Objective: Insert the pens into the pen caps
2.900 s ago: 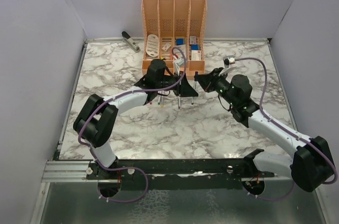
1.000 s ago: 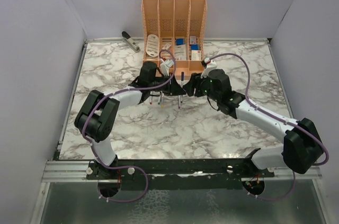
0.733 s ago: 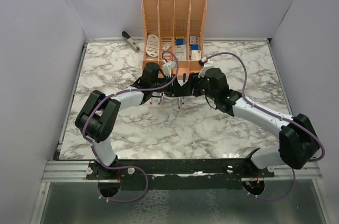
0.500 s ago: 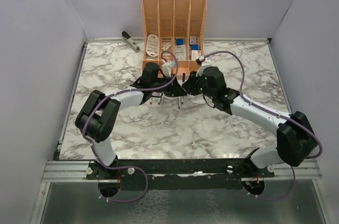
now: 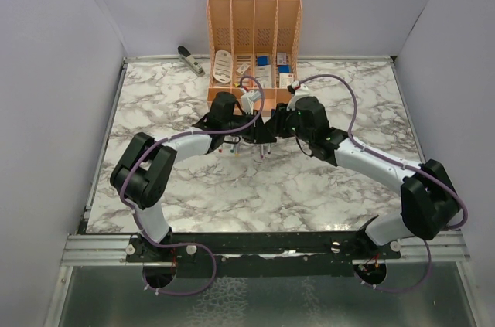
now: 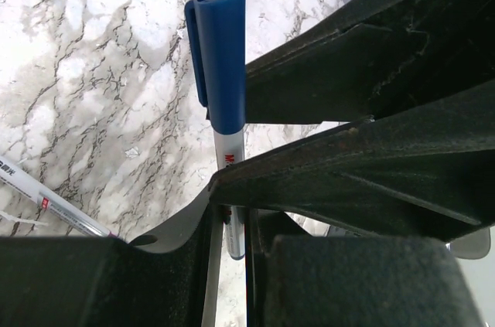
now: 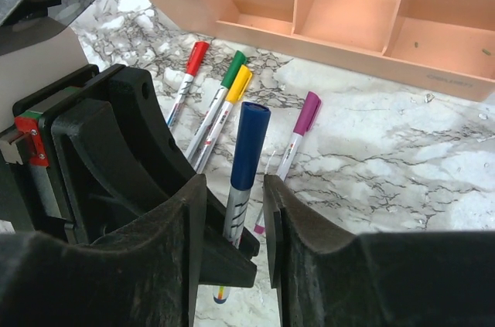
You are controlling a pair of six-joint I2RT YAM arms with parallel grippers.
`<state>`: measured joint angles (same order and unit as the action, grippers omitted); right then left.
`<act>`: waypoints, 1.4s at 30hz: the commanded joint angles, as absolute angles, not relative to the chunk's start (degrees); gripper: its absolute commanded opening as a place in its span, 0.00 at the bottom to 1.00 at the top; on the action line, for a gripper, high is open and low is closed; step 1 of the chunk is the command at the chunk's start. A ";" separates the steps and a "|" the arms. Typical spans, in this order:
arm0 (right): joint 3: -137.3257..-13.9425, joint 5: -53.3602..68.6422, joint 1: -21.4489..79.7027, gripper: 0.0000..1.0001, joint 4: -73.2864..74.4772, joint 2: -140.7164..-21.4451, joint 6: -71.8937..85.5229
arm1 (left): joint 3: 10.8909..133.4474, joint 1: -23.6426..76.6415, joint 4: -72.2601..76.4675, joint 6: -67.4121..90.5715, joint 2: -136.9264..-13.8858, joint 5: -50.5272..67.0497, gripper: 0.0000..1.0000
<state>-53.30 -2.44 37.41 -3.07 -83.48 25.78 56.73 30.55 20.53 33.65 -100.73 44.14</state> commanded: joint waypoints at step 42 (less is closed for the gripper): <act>-67.98 -13.92 37.45 0.01 9.23 -108.58 28.13 | 47.78 28.81 4.05 22.42 -83.88 24.39 0.45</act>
